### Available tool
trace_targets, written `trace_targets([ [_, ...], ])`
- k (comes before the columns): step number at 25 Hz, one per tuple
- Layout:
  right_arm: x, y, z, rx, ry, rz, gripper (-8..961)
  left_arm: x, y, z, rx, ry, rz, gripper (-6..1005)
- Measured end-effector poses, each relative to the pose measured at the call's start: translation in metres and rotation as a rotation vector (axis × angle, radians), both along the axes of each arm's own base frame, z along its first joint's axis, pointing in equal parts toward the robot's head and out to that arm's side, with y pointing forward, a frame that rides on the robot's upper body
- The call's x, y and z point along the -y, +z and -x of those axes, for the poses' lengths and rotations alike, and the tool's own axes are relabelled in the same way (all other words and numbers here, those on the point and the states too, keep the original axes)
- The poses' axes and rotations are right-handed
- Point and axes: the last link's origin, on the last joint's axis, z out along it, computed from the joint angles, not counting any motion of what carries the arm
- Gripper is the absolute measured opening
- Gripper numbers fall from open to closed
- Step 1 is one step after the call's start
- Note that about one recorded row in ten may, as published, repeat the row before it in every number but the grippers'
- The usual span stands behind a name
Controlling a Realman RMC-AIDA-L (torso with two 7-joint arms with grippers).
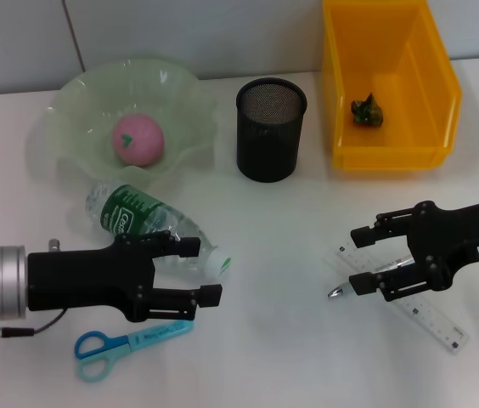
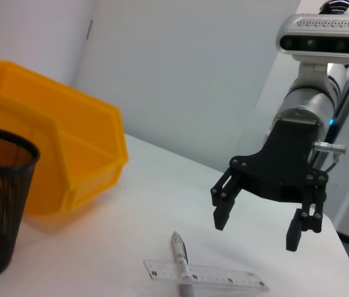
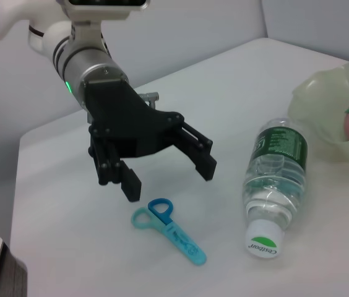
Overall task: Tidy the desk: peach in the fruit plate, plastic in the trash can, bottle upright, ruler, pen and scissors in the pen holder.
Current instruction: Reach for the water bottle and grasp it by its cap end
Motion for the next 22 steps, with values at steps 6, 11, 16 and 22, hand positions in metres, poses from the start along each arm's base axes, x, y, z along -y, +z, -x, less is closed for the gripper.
trace_targets([
  [6, -0.003, 0.0, 0.002, 0.03, 0.011, 0.021, 756, -0.023, 0.011, -0.032, -0.157, -0.185, 0.005, 867],
  [11, -0.006, 0.001, 0.004, 0.038, -0.001, 0.039, 756, -0.05, 0.018, -0.075, -0.367, -0.374, -0.008, 867],
  [16, -0.011, 0.005, 0.008, 0.048, -0.039, 0.055, 756, -0.065, 0.018, -0.119, -0.57, -0.589, -0.03, 867],
  [22, -0.018, 0.012, 0.016, 0.058, -0.073, 0.083, 756, -0.062, -0.001, -0.153, -0.786, -0.838, -0.006, 867],
])
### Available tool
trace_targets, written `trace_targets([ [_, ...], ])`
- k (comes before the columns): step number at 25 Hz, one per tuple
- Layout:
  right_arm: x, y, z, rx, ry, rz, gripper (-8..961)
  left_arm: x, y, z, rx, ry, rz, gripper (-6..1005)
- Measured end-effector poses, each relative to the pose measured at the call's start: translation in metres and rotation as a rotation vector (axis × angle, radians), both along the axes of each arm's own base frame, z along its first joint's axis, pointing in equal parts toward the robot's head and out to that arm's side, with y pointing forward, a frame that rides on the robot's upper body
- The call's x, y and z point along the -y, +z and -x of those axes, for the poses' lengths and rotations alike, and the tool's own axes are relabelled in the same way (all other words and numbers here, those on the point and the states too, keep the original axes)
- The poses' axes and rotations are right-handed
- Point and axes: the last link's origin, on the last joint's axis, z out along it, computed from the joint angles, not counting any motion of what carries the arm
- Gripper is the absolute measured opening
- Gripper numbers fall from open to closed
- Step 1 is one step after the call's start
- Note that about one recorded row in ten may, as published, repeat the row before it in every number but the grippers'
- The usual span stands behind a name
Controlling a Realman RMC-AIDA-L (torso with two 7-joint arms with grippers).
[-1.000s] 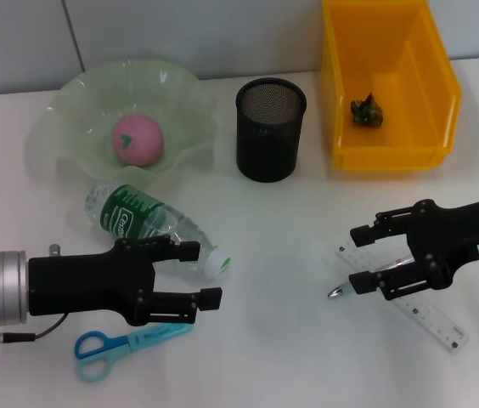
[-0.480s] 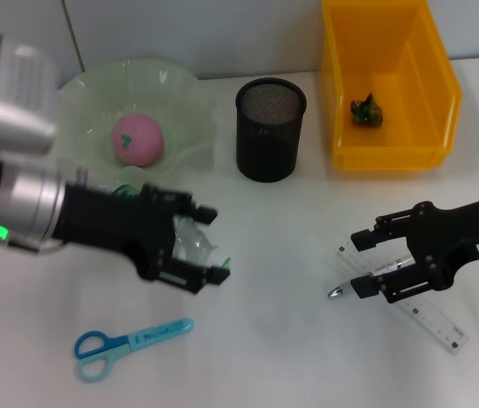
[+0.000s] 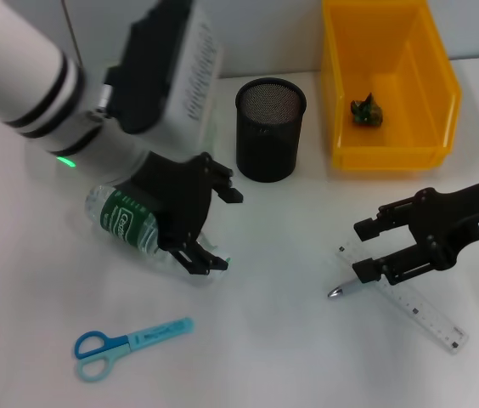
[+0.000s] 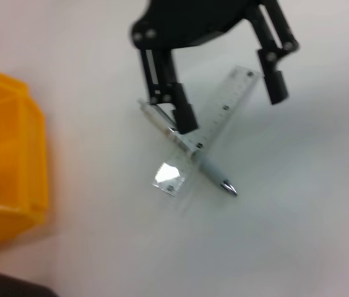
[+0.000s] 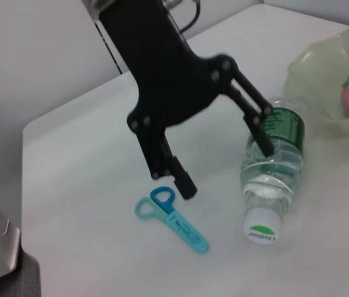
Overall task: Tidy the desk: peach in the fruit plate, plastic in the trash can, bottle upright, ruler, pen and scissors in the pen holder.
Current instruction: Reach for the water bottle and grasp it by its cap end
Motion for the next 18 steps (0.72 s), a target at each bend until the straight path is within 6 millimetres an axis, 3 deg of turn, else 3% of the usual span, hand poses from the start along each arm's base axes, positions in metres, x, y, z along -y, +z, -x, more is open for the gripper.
trace_targets([
  [18, -0.007, 0.002, 0.001, 0.052, 0.008, 0.007, 755, -0.002, -0.038, -0.001, -0.204, -0.153, 0.032, 867],
])
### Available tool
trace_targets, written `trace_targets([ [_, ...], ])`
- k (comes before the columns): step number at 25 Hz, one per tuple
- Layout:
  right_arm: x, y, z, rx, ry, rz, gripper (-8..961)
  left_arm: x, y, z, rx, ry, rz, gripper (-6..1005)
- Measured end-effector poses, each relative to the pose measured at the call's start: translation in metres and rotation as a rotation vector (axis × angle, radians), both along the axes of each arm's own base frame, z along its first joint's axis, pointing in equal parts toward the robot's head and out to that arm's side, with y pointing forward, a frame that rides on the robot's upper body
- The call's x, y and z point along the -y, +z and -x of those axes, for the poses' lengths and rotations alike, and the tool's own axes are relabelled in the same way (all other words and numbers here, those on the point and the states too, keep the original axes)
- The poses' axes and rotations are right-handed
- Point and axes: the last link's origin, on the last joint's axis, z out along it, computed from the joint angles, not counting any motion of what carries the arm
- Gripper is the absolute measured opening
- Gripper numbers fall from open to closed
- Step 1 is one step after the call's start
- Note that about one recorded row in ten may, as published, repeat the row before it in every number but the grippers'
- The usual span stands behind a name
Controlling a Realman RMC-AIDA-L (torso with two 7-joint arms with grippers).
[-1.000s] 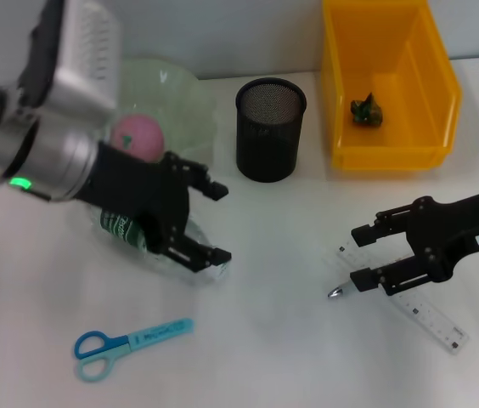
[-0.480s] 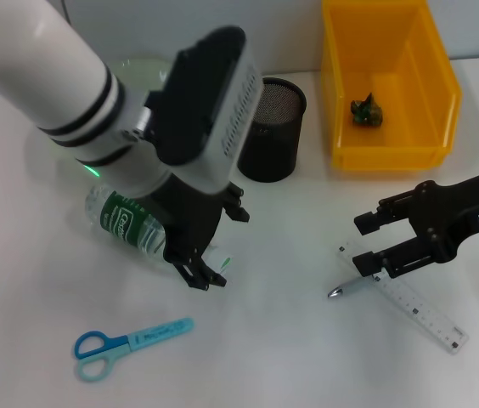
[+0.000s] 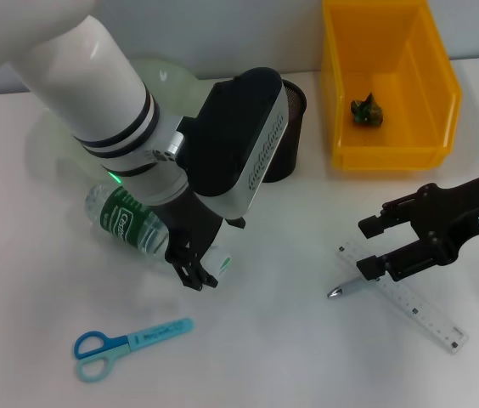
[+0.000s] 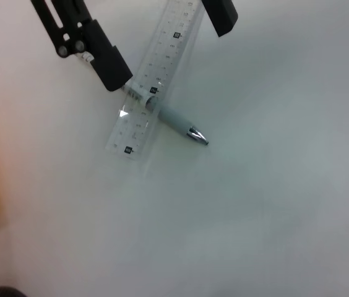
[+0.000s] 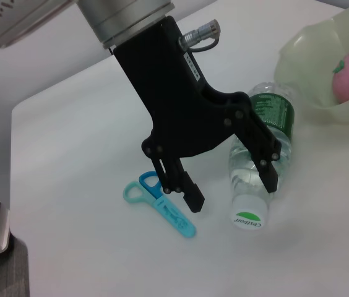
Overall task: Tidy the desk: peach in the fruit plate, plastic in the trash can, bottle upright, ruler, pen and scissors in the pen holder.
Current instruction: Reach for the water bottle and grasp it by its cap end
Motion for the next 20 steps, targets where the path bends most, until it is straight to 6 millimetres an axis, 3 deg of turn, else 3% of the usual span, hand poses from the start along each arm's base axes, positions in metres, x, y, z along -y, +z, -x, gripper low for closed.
trace_targets([
  [20, -0.004, 0.002, 0.0, 0.015, 0.004, -0.009, 756, 0.0, -0.021, 0.004, -0.048, -0.07, 0.016, 866],
])
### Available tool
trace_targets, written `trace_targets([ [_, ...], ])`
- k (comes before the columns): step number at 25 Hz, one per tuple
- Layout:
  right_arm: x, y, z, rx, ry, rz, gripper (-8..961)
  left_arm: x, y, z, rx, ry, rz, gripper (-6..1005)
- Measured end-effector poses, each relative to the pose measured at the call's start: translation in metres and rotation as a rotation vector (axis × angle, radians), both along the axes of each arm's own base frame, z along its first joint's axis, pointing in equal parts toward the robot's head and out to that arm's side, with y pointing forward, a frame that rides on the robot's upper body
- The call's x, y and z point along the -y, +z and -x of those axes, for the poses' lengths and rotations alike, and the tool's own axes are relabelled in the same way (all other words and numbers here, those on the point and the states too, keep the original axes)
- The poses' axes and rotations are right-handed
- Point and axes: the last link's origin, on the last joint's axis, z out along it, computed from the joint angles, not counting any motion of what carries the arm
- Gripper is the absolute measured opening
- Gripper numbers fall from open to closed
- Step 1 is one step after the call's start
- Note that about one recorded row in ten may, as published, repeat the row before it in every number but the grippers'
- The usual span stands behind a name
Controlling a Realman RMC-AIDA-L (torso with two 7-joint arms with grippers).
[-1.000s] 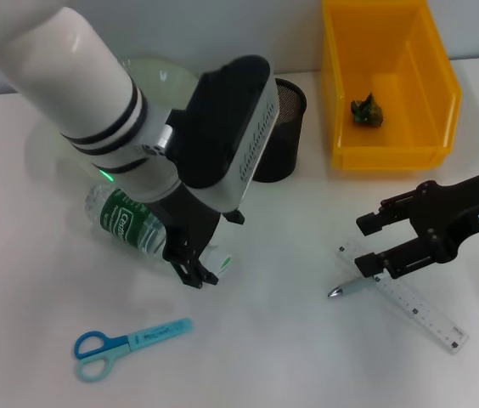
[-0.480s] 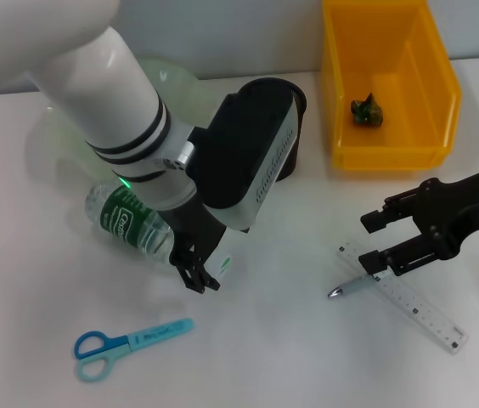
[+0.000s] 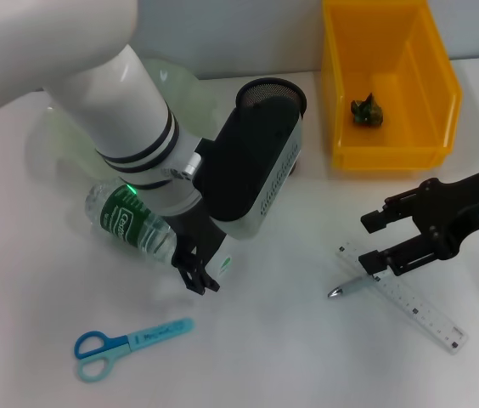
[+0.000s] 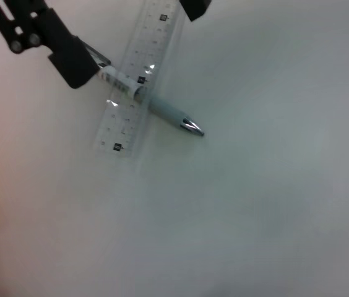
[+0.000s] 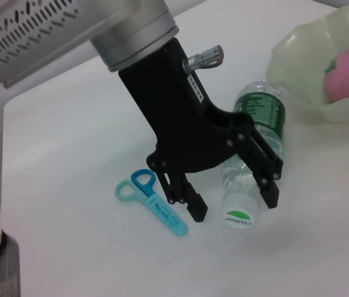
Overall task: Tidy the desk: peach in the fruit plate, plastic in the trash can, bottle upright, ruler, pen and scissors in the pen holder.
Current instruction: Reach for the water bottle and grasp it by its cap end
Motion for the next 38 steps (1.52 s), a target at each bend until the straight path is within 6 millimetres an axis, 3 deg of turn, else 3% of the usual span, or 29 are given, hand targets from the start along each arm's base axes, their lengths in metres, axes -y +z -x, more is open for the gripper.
trace_targets([
  [10, 0.0, -0.001, 0.0, -0.002, -0.001, 0.002, 755, 0.002, -0.006, 0.002, -0.006, -0.012, 0.006, 863],
  [19, 0.0, -0.002, 0.0, -0.004, -0.003, 0.003, 755, 0.001, -0.01, 0.008, -0.019, -0.026, -0.004, 753],
  [24, 0.001, -0.002, 0.0, -0.004, -0.004, 0.003, 755, 0.0, -0.011, 0.01, -0.023, -0.037, -0.011, 517],
  [38, 0.0, 0.0, 0.0, -0.001, -0.005, 0.0, 756, 0.0, -0.011, 0.008, -0.01, -0.016, -0.03, 419],
])
